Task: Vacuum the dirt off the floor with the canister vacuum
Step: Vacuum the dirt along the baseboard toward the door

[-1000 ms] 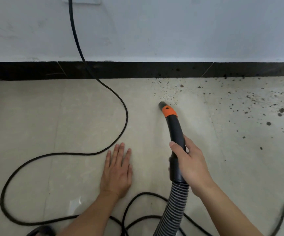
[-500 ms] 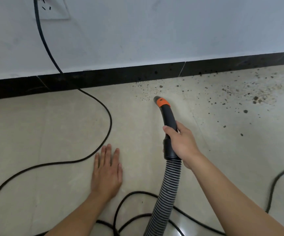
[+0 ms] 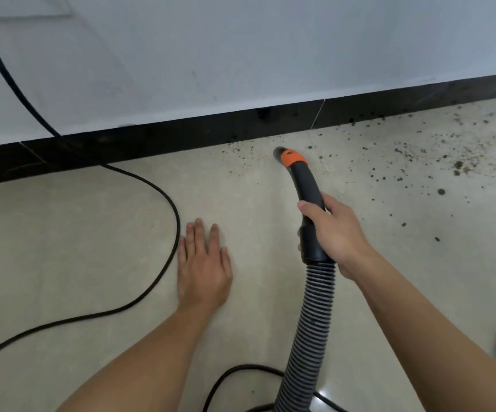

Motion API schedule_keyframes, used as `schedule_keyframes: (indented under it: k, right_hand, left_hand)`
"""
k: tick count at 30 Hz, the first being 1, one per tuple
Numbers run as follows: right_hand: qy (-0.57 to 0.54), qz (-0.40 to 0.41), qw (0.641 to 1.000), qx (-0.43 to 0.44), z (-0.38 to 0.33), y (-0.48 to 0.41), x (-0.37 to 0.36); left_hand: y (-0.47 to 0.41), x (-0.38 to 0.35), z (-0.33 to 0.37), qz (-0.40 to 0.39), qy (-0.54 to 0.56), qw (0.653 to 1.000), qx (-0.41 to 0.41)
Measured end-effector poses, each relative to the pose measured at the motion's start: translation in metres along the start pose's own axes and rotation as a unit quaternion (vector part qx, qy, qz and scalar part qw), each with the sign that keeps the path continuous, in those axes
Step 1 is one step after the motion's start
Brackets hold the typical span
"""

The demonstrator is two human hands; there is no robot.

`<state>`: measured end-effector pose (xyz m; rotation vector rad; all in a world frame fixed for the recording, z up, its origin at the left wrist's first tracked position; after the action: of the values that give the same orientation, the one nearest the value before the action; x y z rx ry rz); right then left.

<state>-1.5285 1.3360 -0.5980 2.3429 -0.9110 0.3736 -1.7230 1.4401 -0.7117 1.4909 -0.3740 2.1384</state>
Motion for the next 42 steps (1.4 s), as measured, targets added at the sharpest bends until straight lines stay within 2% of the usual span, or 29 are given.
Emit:
schedule_keyframes:
  k: [9, 21, 28, 35, 38, 42]
  right_hand:
    - [-0.034, -0.028, 0.999, -0.022, -0.023, -0.026, 0.001]
    - [-0.030, -0.126, 0.991, -0.030, -0.054, -0.023, -0.039]
    - [-0.027, -0.094, 0.995, -0.034, -0.049, -0.025, -0.027]
    - [0.018, -0.143, 0.989, 0.035, -0.062, -0.023, -0.065]
    - [0.017, -0.099, 0.995, 0.014, -0.054, -0.027, -0.029]
    - [0.000, -0.052, 0.997, -0.055, -0.033, -0.018, 0.036]
  left_hand:
    - [-0.002, 0.000, -0.001, -0.006, -0.022, 1.000, 0.010]
    - [-0.005, 0.001, 0.000, 0.002, -0.024, 1.000, 0.008]
    - [-0.003, 0.001, 0.000, 0.002, -0.025, 1.000, 0.010]
    - [-0.004, 0.001, -0.002, -0.006, -0.023, 1.000, 0.014]
    - [-0.005, 0.002, 0.000, 0.004, -0.019, 1.000, 0.006]
    - [-0.005, 0.001, -0.001, 0.007, -0.016, 1.000, 0.007]
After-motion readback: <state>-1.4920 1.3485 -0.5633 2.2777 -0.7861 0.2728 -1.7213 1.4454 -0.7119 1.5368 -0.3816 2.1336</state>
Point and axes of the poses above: each hand's wrist, its own y-axis away from the middle knuckle, its own x-axis out of the back of the hand, z = x × y, the point moved 6 cm from there along -y, towards the middle knuckle, and after that the axes turned 10 degrees about y, right-handed, at the moved point
